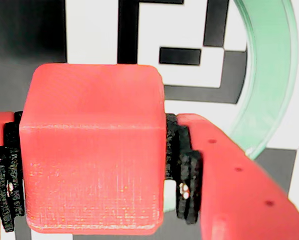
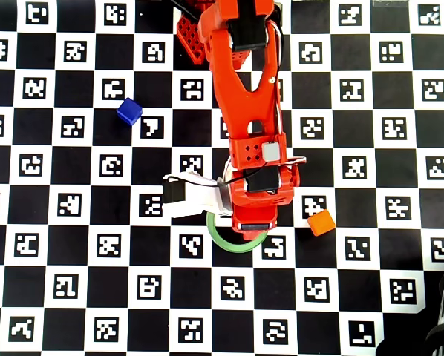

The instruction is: Grab the red cube then put it in the green circle then put the blue cube on top and finally the orange cube on top

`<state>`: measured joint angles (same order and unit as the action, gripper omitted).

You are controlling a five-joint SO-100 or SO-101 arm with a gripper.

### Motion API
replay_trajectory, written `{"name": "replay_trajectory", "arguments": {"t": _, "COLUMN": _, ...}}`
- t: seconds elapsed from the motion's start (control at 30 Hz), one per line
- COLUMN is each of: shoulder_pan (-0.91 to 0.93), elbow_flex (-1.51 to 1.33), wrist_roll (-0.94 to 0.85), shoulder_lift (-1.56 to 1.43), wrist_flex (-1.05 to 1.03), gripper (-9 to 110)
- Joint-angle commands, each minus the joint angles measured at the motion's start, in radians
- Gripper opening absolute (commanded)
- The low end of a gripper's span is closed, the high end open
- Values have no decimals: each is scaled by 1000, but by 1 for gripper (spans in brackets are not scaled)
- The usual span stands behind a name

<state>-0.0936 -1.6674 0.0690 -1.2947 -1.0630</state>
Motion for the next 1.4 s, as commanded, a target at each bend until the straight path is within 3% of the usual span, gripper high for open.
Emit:
{"name": "replay_trajectory", "arguments": {"t": 0.0, "shoulder_pan": 15, "elbow_flex": 20, "wrist_roll": -3, "shoulder_lift": -25, "wrist_flex": 9, "gripper": -5}}
{"name": "replay_trajectory", "arguments": {"t": 1.03, "shoulder_pan": 15, "elbow_flex": 98, "wrist_roll": 5, "shoulder_lift": 40, "wrist_flex": -15, "gripper": -5}}
{"name": "replay_trajectory", "arguments": {"t": 1.37, "shoulder_pan": 9, "elbow_flex": 124, "wrist_roll": -25, "shoulder_lift": 55, "wrist_flex": -55, "gripper": 7}}
